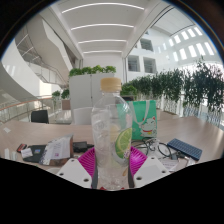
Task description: Pour water
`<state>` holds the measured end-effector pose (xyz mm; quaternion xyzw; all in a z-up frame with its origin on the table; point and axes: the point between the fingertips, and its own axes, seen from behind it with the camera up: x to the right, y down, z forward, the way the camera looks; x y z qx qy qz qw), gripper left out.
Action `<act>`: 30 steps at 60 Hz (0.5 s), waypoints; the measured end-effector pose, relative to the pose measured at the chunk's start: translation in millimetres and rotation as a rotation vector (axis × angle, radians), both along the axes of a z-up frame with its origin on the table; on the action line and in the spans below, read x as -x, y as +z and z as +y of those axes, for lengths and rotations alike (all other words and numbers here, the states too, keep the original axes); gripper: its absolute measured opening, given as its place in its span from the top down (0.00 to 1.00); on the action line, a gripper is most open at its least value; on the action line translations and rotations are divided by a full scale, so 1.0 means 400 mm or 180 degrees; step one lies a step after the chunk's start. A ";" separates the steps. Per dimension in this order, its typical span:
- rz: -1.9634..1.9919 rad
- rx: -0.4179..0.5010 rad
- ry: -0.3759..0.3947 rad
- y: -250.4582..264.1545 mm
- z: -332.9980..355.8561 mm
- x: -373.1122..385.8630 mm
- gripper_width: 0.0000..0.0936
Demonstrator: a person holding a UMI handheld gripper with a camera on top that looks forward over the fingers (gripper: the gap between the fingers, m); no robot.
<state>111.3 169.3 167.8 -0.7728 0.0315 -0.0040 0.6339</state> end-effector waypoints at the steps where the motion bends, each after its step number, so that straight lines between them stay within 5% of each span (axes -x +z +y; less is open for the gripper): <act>1: -0.0011 0.0021 0.0016 -0.021 0.004 0.003 0.55; 16: -0.0063 0.0386 0.0072 -0.262 -0.012 0.033 0.52; 18: -0.0042 0.0169 0.0074 -0.242 -0.011 0.027 0.52; 30: 0.0017 0.0173 0.0081 -0.246 -0.014 0.031 0.52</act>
